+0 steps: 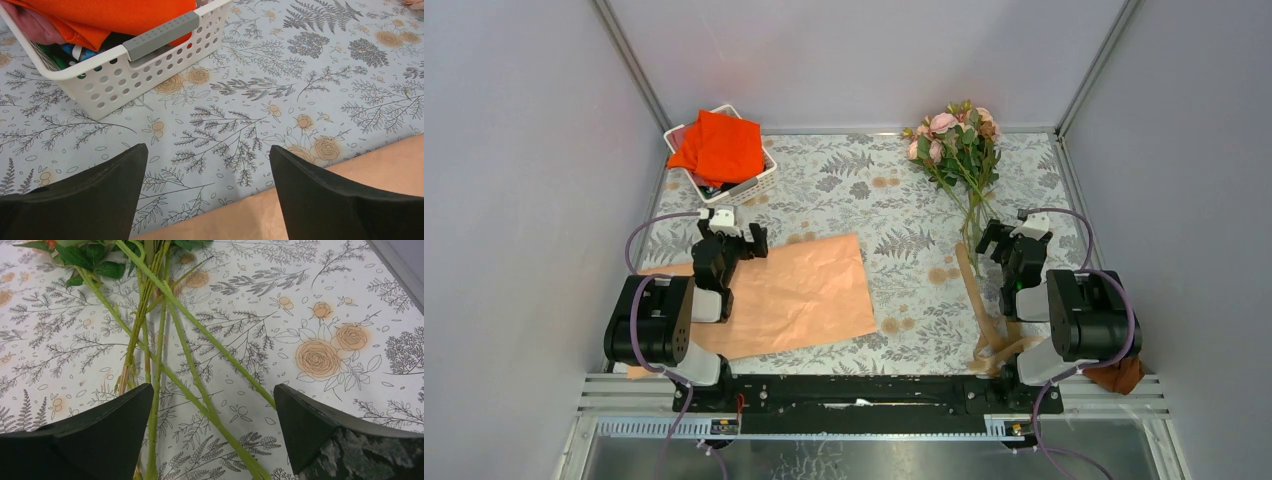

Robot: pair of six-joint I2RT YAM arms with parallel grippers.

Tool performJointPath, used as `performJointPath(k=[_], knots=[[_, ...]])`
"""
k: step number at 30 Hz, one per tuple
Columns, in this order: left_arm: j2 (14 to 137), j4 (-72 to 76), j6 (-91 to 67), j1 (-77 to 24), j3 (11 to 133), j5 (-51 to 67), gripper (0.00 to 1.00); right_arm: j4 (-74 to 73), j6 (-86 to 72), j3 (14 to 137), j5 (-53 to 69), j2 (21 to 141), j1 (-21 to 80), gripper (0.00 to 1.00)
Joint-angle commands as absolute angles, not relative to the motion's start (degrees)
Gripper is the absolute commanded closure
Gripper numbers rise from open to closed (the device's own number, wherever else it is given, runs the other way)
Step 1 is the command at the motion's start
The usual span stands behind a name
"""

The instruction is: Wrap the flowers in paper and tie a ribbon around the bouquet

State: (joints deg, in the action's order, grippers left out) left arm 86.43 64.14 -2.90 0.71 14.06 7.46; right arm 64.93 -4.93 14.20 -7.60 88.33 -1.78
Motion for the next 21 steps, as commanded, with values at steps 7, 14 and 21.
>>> performJointPath(k=[7,14,21], knots=[[86.44,66.39,-2.75,0.4,14.95,6.92,0.01,31.52,-12.79,29.51,2.38,68.99,-1.85,0.02],[69.55,11.49,13.56,3.25,40.98,19.26,0.01,6.98,-15.92,45.04,20.4,70.66,10.46,0.19],[60.45,-49.27,42.38,2.67,55.87,35.42,0.01,-5.86,-18.05,49.54,20.61,82.54,28.1,0.24]])
